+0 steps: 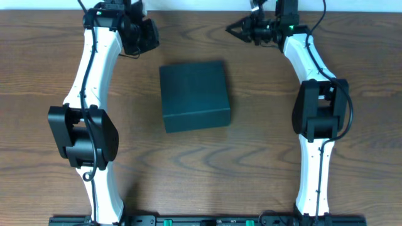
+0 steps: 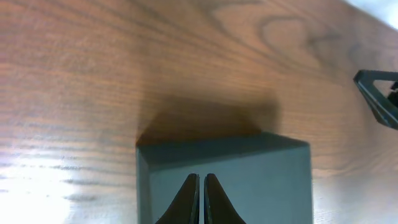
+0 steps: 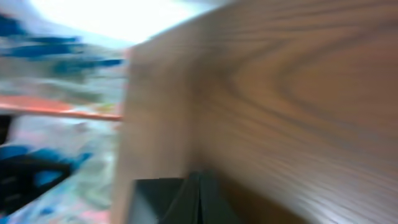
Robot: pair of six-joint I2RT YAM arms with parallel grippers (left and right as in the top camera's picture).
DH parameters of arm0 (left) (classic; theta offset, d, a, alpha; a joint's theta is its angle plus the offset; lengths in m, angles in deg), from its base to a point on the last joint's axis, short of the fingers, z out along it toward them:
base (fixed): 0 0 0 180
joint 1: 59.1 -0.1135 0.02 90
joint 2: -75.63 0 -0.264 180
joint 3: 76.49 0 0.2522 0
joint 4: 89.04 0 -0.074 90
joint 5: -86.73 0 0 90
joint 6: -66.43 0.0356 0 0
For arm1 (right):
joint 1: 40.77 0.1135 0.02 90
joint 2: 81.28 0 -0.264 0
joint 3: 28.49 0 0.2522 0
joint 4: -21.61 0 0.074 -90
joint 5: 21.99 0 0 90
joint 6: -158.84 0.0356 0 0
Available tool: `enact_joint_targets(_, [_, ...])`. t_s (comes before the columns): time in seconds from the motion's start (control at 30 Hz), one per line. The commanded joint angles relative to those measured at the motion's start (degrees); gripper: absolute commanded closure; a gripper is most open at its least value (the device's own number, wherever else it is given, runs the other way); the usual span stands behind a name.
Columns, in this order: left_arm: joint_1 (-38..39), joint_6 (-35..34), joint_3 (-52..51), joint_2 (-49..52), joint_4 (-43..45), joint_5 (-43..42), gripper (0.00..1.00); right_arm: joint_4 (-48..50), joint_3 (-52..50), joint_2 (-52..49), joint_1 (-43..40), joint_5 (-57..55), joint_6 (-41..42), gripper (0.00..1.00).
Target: Pack container
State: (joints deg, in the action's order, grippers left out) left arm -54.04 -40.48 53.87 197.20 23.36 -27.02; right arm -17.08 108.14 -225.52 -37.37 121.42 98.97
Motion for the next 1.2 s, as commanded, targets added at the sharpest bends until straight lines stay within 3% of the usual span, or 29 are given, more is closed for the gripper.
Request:
enact_joint_targets(0.0, [0.8, -0.2, 0.0, -1.8, -1.2, 5.4, 0.94, -4.5, 1.7, 1.9, -3.0, -9.2, -9.0, 0.98])
enact_joint_targets(0.2, [2.6, 3.7, 0.0, -6.6, -1.3, 9.4, 0.94, -11.2, 2.2, 8.2, -8.9, -14.2, -14.0, 0.98])
enact_joint_targets(0.47, [6.6, 17.8, 0.0, -17.0, -2.1, 9.4, 0.94, -19.4, 2.2, 22.3, -15.8, -21.7, -17.1, 0.98])
enact_joint_targets(0.73, [5.9, 26.2, 0.0, -25.5, -15.5, 11.8, 0.94, -22.2, -1.3, 40.3, -13.1, -24.3, -21.0, 0.99])
enact_joint_targets(0.87, [5.3, 26.1, -0.1, -28.5, -19.7, 13.8, 0.94, -18.7, -11.7, 50.8, -8.7, -31.2, -21.0, 0.99])
enact_joint_targets(1.03, [3.2, 26.2, -0.8, -32.2, -19.8, 9.8, 0.94, -6.2, -35.0, 68.2, -1.7, -38.6, -21.3, 0.99])
enact_joint_targets(1.17, [2.6, 27.5, -7.7, -33.3, -14.5, 2.4, 0.94, 1.2, -50.9, 80.1, 2.9, -40.3, -21.0, 0.99])
